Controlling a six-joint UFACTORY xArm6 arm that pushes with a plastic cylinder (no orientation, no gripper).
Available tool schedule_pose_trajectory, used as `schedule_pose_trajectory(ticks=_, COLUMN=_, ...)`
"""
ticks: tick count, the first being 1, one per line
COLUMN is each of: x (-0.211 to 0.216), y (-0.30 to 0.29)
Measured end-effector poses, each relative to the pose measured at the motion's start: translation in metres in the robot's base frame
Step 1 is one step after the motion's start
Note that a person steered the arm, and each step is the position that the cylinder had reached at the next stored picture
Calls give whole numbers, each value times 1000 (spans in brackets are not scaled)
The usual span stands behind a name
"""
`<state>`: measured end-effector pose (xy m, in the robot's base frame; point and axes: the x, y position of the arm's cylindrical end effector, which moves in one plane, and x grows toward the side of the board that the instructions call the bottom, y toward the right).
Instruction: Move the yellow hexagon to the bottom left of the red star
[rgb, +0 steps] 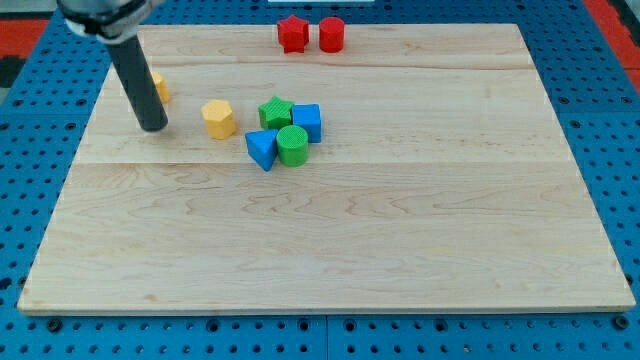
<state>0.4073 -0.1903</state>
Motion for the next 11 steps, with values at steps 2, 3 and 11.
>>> schedule_pose_trajectory(ticks=2, x=1, y=44)
schedule_pose_trajectory(ticks=3, x=-28, y=54)
schedule_pose_trajectory(ticks=11, x=-39, y=14)
